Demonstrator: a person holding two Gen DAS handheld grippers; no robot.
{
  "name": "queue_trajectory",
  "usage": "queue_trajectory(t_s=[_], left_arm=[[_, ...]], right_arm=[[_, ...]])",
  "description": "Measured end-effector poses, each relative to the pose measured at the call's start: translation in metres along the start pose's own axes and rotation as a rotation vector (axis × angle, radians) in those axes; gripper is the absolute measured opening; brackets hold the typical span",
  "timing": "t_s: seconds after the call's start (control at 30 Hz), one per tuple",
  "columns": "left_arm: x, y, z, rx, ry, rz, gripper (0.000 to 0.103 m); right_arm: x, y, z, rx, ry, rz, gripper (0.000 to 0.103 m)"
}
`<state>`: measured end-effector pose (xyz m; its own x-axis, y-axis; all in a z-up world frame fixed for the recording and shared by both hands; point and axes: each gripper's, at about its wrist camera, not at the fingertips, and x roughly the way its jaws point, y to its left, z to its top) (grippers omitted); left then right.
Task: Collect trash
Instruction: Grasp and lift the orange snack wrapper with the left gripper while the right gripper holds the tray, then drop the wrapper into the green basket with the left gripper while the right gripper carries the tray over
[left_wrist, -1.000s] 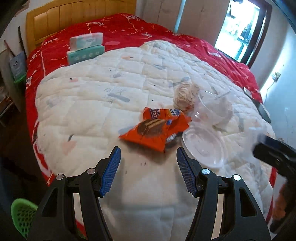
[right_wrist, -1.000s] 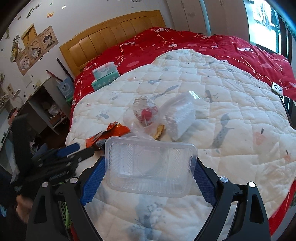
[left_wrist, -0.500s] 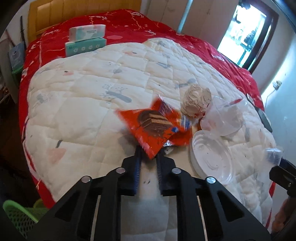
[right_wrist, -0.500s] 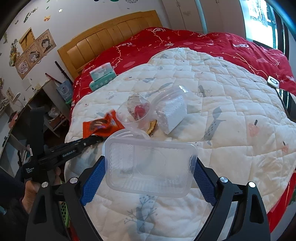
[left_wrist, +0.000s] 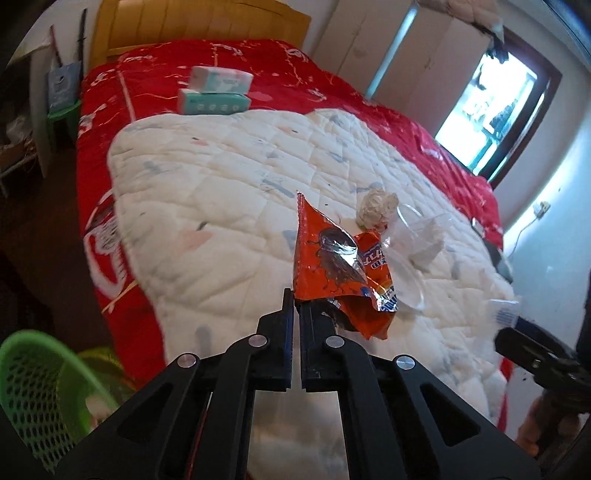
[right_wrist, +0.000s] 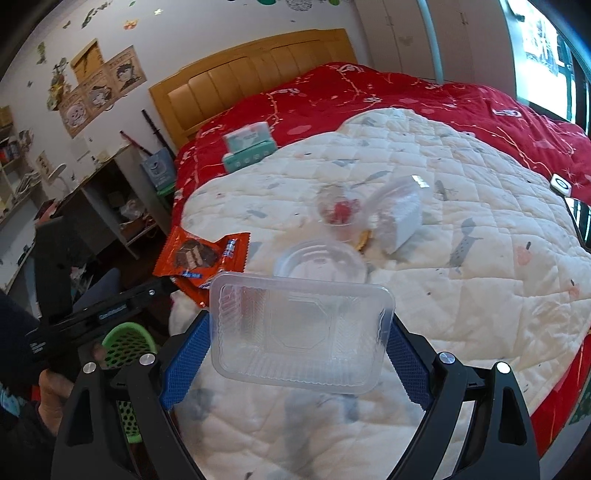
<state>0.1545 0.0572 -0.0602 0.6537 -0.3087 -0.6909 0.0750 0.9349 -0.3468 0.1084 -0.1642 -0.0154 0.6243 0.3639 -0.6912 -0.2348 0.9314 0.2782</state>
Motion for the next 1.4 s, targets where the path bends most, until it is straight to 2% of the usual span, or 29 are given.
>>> queue_trajectory(t_s=[0.2,0.47,0.53,0.7,0.8,0.9,0.97,1.03,1.23,1.4], left_arm=[[-0.052,0.025,-0.029,-0.058,-0.045,0.025,0.001],[-0.121,0.088,-0.08,-0.175,-0.068,0.158,0.001],[-0.134,0.106,-0.094,-0.191,-0.062,0.222,0.001],[-0.148,0.147,-0.119,-0.262,-0.02,0.314,0.001],[-0.149,0.165,-0.131,-0.304,0.014,0.335,0.001],[-0.145,0.177,-0.142,-0.339,0.047,0.35,0.006],[-0.142,0.186,-0.149,-0.36,0.068,0.349,0.013],[-0.141,0.192,-0.156,-0.384,0.076,0.364,0.037],[-0.156,0.2,-0.17,-0.425,0.06,0.381,0.039],[-0.183,0.206,-0.174,-0.444,0.011,0.407,0.041]], right_arm=[[-0.008,0.029,-0.008,-0.049,0.0,0.04,0.087],[-0.005,0.074,-0.018,-0.123,0.02,0.114,0.087],[-0.003,0.086,-0.02,-0.141,0.028,0.131,0.087],[0.002,0.114,-0.025,-0.188,0.046,0.161,0.087],[0.005,0.127,-0.027,-0.212,0.053,0.177,0.087],[0.009,0.139,-0.028,-0.23,0.066,0.191,0.087],[0.012,0.147,-0.029,-0.24,0.075,0.2,0.087],[0.015,0.154,-0.031,-0.254,0.085,0.211,0.087],[0.026,0.179,-0.037,-0.296,0.115,0.249,0.087],[0.037,0.205,-0.045,-0.343,0.148,0.283,0.087]])
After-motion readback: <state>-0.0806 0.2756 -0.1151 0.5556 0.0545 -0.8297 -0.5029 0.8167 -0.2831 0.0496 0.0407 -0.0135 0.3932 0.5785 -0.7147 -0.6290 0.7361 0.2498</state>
